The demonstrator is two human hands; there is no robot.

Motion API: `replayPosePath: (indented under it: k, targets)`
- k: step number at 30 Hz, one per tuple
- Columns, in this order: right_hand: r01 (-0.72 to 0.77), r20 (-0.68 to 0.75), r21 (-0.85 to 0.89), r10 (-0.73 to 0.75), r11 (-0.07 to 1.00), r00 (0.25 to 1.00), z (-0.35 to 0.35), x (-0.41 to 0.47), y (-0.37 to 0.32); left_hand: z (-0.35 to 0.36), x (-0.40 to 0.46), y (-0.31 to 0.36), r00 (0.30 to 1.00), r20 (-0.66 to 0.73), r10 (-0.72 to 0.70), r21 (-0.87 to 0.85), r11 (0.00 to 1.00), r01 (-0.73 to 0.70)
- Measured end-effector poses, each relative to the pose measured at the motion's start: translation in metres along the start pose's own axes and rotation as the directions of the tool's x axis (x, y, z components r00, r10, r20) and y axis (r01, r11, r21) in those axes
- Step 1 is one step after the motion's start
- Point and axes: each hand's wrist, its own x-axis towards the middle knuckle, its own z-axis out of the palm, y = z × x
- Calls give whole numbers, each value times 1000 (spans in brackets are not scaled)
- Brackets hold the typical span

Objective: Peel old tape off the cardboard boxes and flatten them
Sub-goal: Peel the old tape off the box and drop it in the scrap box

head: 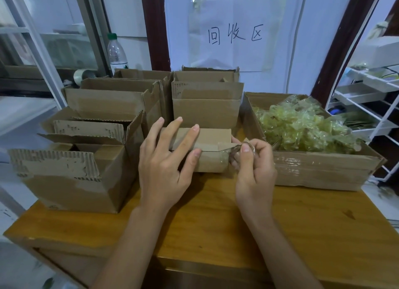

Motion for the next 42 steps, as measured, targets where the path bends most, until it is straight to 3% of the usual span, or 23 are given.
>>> replayPosePath:
  k: [7,12,17,22,25,28,31,36,42]
  targets:
    - [-85,8,49,85,995,996,0,0,-4,2,-3,1,999,-23,39,90,995,-37]
    - [-155,-7,193,159,969,987,0,2,-6,0,-6,-3,999,-30,35,-1,999,-35]
    - [-254,45,294,252,922,967,0,3,-9,-1,-6,-2,999,-28,21,18,1000,-20]
    - [-296,90,294,282,909,955,-2,5,-15,-3,-7,-7,999,46,8,-68,998,-5]
    - [-302,133,266,275,915,952,-2,3,-14,-5,-8,-8,990,139,13,-24,1000,-10]
    - [-293,135,271,265,917,955,-3,4,-14,-5,-9,-7,972,228,49,81,994,-69]
    - [-286,144,286,254,915,956,-3,4,-12,-5,-9,-7,972,225,73,177,978,-115]
    - [-198,149,333,156,922,976,-1,2,-6,-9,-5,-10,978,174,111,132,982,-135]
    - [-45,51,221,34,974,998,-3,-1,-12,-26,20,-7,948,290,134,153,971,-184]
